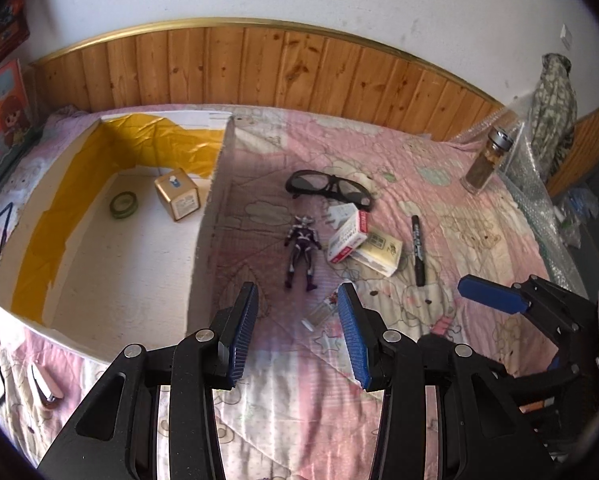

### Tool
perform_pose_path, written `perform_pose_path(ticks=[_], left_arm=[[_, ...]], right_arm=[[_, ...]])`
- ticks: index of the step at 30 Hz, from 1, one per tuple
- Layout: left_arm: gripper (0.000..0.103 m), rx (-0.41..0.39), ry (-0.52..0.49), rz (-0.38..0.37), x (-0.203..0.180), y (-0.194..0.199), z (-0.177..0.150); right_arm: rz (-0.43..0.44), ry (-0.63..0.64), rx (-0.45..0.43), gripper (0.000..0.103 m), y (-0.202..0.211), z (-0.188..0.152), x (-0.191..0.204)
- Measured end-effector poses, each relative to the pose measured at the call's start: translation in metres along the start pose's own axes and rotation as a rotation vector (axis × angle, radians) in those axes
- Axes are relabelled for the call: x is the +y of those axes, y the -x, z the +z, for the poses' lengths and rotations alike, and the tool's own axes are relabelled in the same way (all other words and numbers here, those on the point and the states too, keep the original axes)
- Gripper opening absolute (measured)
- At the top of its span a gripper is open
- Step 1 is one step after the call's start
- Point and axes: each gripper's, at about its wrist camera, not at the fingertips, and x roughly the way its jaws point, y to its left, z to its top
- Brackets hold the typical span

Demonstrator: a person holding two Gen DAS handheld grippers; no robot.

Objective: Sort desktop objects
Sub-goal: 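Withdraw both tools from the box back toward the scattered items, then grasp the black marker with the right tool while the left tool grasps the small bottle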

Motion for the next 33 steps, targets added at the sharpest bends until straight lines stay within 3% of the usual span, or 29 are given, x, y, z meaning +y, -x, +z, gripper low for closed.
perform_pose_path(ticks=[9,15,24,29,30,31,32,33], left_arm=[[0.044,0.137,-0.051,-0.062,-0.025,-0.060,-0.010],[0.044,0.208,-0.081,-0.040,-0.030,-0.105,-0.017],[0.043,0.272,-0.097,-0.024,-0.027,-0.153,-0.027],[0.043,0.234,-0.150,-0.041,-0.038,-0.157,-0.027],[0.042,0.225,-0.165,-0.035,-0.040,-0.157,-0.027],[0.033,0.217,-0.176,-0.029,-0.042,-0.158,-0.027],[0.021,0.213,-0.182,-0.030,-0.042,-0.159,-0.027],[0.019,0.214,-0.178,-0.033,-0.041,-0.158,-0.026]], right_arm=[[-0.066,-0.268,0.111,0.051,-0.025,-0.018,-0.084],[-0.152,-0.400,0.154,0.051,-0.050,-0.017,-0.142],[-0.221,-0.353,0.241,0.050,-0.106,-0.014,-0.178],[-0.217,-0.354,0.278,0.050,-0.127,-0.018,-0.198],[-0.223,-0.340,0.268,0.044,-0.127,-0.018,-0.198],[-0.237,-0.318,0.275,0.038,-0.128,-0.017,-0.196],[-0.239,-0.305,0.277,0.022,-0.128,-0.016,-0.195],[-0.230,-0.307,0.276,0.017,-0.127,-0.016,-0.196]])
